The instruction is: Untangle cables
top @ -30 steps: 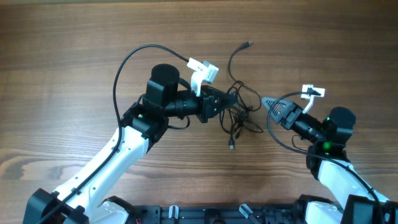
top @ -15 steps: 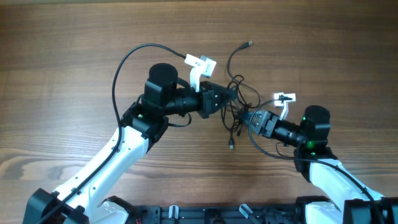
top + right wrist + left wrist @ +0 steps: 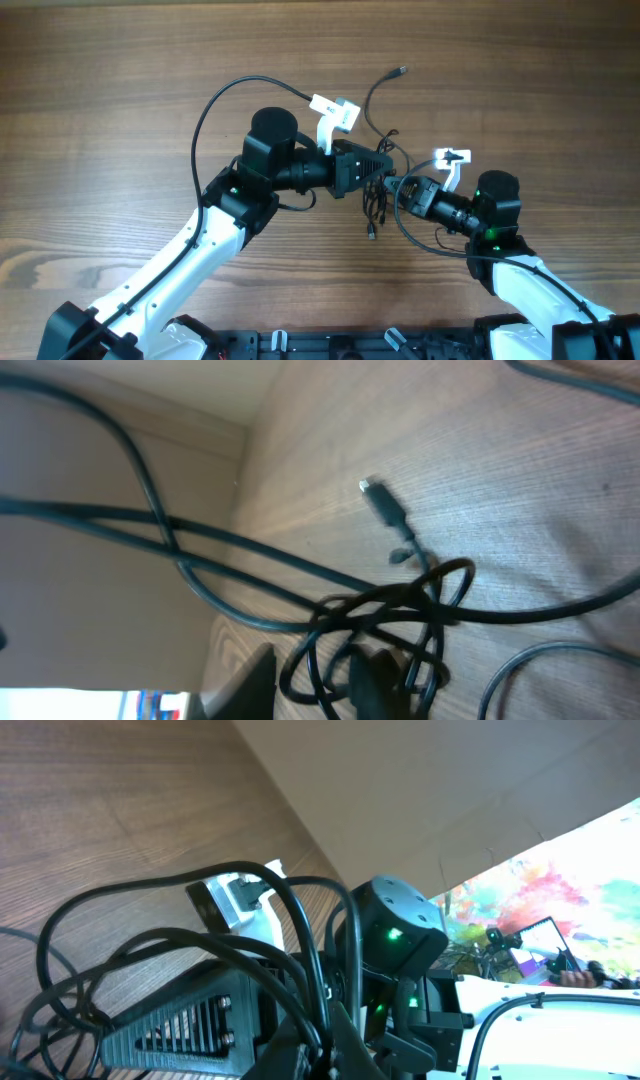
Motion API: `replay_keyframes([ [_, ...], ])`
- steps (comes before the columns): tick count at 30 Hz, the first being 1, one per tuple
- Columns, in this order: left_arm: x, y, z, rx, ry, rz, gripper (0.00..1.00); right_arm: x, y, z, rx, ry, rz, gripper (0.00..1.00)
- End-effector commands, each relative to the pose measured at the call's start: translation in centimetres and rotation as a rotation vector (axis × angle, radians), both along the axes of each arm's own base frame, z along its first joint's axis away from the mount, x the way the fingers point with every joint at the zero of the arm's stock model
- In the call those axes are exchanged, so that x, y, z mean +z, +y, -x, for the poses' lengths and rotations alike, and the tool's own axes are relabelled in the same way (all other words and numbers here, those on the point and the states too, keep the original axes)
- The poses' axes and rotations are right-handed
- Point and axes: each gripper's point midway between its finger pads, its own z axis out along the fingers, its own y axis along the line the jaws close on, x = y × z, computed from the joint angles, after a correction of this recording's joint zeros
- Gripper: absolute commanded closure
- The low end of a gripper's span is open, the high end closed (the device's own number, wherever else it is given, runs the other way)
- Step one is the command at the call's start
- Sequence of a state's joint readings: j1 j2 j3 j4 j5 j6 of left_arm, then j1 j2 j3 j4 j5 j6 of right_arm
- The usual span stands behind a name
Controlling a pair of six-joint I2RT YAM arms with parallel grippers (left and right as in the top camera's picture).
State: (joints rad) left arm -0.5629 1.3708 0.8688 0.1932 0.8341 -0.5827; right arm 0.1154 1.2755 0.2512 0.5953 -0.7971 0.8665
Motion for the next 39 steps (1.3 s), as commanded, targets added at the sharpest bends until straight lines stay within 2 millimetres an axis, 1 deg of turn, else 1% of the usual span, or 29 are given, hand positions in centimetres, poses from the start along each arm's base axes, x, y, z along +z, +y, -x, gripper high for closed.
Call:
replay_keyframes([
  [1, -0.2, -0.1, 0.1, -0.007, 0.008, -0.018, 0.96, 1.0, -0.1, -0.6, -0.004, -0.054, -0.008, 0.96],
  [2, -0.8, 0.1, 0.2, -0.013, 0.006, -0.039, 0.96, 1.5, -0.3, -0.5, 0.009, -0.068, -0.023, 0.96],
  [4, -2.6, 0.6, 0.0, 0.022, 0.025, -0.111, 0.96, 2.7, -0.7, -0.3, 0.047, -0.105, -0.064, 0.96],
  [5, -4.2, 1.3, -0.5, 0.078, 0.059, -0.176, 0.96, 4.0, -1.4, -0.1, 0.071, -0.129, -0.112, 0.96],
  [6, -5.7, 2.1, -1.0, 0.138, 0.094, -0.24, 0.96, 4.9, -2.0, -0.2, 0.075, -0.152, -0.136, 0.96],
  [7, -6.8, 2.8, -1.3, 0.179, 0.119, -0.29, 0.96, 5.7, -2.7, -0.3, 0.071, -0.176, -0.153, 0.96],
  [8, -7.8, 3.4, -1.3, 0.206, 0.146, -0.334, 0.96, 6.5, -4.0, -0.7, 0.041, -0.196, -0.168, 0.96],
  [9, -8.3, 3.7, -1.1, 0.212, 0.165, -0.356, 0.96, 7.0, -5.4, -1.3, -0.014, -0.198, -0.181, 0.96],
  [11, -8.8, 4.0, -0.7, 0.208, 0.188, -0.375, 0.96, 7.0, -7.2, -2.0, -0.087, -0.199, -0.178, 0.96],
  [12, -9.1, 4.1, -0.4, 0.206, 0.203, -0.387, 0.96, 6.5, -8.3, -2.5, -0.14, -0.174, -0.177, 0.96],
  [13, -9.1, 4.1, -0.3, 0.202, 0.206, -0.386, 0.96, 5.9, -9.0, -2.8, -0.18, -0.139, -0.178, 0.96],
  [14, -8.9, 4.1, -0.3, 0.194, 0.197, -0.381, 0.96, 5.1, -9.6, -3.1, -0.221, -0.096, -0.18, 0.96],
  [16, -7.9, 4.0, -0.3, 0.183, 0.148, -0.361, 0.96, 2.6, -10.7, -3.4, -0.314, 0.016, -0.168, 0.95],
  [18, -6.0, 4.0, -0.3, 0.17, 0.049, -0.333, 0.96, -0.8, -12.0, -3.2, -0.433, 0.184, -0.146, 0.96],
  [20, -4.0, 4.1, -0.2, 0.163, -0.047, -0.303, 0.96, -3.3, -12.9, -2.6, -0.513, 0.295, -0.117, 0.95],
  [22, -2.5, 4.4, 0.0, 0.166, -0.102, -0.282, 0.96, -3.5, -13.0, -2.6, -0.508, 0.273, -0.074, 0.95],
  [25, 0.1, 5.6, -0.3, 0.213, -0.171, -0.237, 0.96, -3.7, -13.4, -2.7, -0.523, 0.26, -0.048, 0.95],
  [26, 0.9, 6.0, -0.5, 0.228, -0.189, -0.223, 0.96, -3.8, -13.6, -2.8, -0.534, 0.261, -0.043, 0.93],
  [27, 2.1, 6.4, -0.7, 0.248, -0.215, -0.197, 0.96, -3.8, -13.7, -2.8, -0.537, 0.262, -0.042, 0.8],
  [28, 2.8, 6.4, -0.8, 0.258, -0.232, -0.177, 0.96, -3.9, -13.6, -2.8, -0.537, 0.264, -0.043, 0.57],
  [29, 3.3, 6.4, -0.9, 0.265, -0.232, -0.159, 0.96, -3.9, -13.6, -2.7, -0.535, 0.268, -0.047, 0.23],
  [30, 3.7, 6.3, -1.0, 0.273, -0.232, -0.143, 0.96, -3.8, -13.4, -2.7, -0.529, 0.274, -0.058, 0.0],
  [31, 3.9, 6.2, -1.2, 0.276, -0.231, -0.132, 0.96, -3.6, -13.1, -2.6, -0.513, 0.28, -0.08, 0.0],
  [32, 3.8, 6.1, -1.3, 0.276, -0.232, -0.131, 0.96, -2.9, -12.3, -2.4, -0.462, 0.265, -0.107, 0.0],
  [34, 3.1, 5.9, -1.6, 0.274, -0.211, -0.141, 0.96, -0.3, -10.3, -2.2, -0.306, 0.151, -0.149, 0.0],
  [36, 2.4, 5.5, -2.4, 0.285, -0.165, -0.131, 0.96, 2.5, -8.4, -1.7, -0.151, -0.017, -0.143, 0.0],
  [37, 2.6, 5.3, -2.8, 0.292, -0.159, -0.112, 0.96, 3.3, -7.5, -1.4, -0.092, -0.072, -0.137, 0.0],
  [39, 3.5, 4.8, -3.6, 0.31, -0.156, -0.058, 0.96, 4.1, -5.9, -0.9, -0.022, -0.117, -0.135, 0.0],
])
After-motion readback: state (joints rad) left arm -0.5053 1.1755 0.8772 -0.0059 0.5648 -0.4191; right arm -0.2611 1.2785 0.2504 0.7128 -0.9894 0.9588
